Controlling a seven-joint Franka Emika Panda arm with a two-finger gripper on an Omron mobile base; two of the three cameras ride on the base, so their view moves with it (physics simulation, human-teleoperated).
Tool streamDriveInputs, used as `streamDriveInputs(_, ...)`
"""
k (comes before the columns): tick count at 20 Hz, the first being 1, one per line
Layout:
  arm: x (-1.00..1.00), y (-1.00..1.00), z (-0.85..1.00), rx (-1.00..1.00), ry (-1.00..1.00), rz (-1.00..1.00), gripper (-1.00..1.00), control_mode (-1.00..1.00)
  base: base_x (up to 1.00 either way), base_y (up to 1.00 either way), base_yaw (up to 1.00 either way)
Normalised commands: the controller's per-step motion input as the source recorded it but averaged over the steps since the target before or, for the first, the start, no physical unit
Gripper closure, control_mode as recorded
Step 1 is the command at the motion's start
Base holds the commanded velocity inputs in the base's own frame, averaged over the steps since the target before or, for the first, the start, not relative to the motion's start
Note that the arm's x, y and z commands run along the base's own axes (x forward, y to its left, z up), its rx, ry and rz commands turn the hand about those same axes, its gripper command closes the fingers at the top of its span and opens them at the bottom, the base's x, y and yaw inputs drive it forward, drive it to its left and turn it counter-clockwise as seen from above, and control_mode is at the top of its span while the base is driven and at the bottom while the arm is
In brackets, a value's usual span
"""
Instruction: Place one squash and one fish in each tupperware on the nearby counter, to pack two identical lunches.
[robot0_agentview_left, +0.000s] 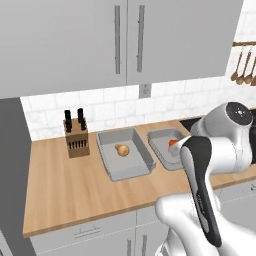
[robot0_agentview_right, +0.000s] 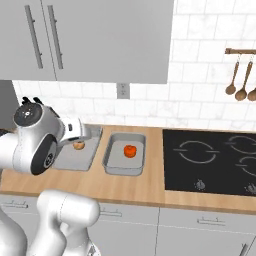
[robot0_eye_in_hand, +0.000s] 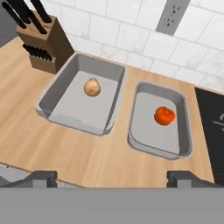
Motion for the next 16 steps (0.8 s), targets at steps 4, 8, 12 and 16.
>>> streamDriveInputs(4,0.00,0.00,0.00,0.00,0.00,0.00,-1.00,1.00,-1.00,0.00,0.00)
streamDriveInputs(8,0.00,0.00,0.00,0.00,0.00,0.00,-1.00,1.00,-1.00,0.07,0.02)
streamDriveInputs(12,0.00,0.00,0.00,0.00,0.00,0.00,-1.00,1.00,-1.00,0.66,0.24)
streamDriveInputs(16,0.00,0.00,0.00,0.00,0.00,0.00,-1.00,1.00,-0.87,0.95,0.48)
